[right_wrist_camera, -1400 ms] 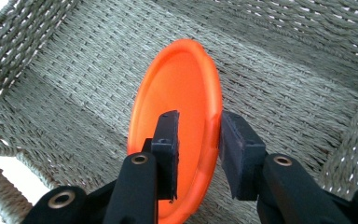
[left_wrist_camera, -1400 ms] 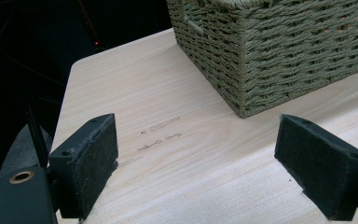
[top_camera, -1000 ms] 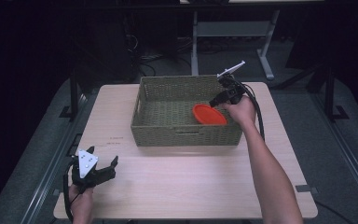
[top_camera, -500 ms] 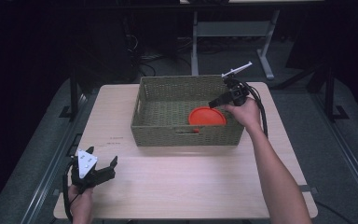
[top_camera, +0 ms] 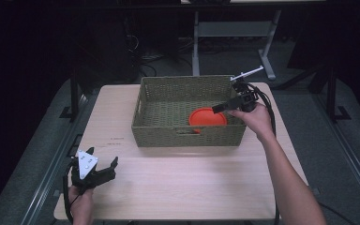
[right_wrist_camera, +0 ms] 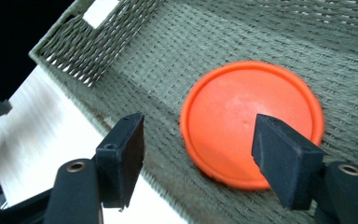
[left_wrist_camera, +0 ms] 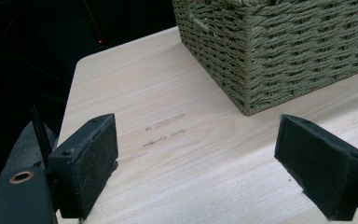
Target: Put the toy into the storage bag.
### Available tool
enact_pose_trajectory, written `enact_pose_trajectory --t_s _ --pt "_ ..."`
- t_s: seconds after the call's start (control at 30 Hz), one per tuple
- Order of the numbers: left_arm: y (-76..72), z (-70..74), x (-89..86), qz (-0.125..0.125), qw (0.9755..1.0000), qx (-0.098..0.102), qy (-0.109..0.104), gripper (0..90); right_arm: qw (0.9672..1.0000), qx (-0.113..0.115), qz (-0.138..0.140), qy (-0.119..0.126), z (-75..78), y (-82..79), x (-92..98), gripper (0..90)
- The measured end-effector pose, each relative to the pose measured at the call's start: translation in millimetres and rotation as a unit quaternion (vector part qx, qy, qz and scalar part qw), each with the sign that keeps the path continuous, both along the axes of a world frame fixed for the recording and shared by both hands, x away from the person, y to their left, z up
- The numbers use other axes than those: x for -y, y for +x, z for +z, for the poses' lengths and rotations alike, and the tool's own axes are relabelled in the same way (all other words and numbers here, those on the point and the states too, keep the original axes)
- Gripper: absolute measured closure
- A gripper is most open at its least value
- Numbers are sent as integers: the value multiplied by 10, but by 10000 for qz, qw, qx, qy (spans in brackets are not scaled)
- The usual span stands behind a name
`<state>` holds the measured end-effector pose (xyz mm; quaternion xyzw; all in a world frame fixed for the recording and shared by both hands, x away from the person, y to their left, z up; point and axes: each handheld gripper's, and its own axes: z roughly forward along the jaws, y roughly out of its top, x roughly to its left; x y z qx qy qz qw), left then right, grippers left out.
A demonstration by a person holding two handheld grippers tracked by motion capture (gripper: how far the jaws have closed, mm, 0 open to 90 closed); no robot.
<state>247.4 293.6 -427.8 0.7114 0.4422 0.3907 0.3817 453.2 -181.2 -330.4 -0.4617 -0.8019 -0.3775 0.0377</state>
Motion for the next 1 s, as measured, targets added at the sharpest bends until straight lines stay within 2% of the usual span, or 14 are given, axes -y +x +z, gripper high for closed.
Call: enact_pose_trajectory --t_s 0.4,0.93,1.0 --pt "-6 3 6 14 10000 24 77 128 9993 200 236 225 70 -232 59 294" --pt "-12 3 28 -11 9998 35 171 128 9973 322 541 371 33 -603 134 282" --pt "-15 5 34 -9 9998 31 178 128 9968 338 581 440 16 -689 159 281"
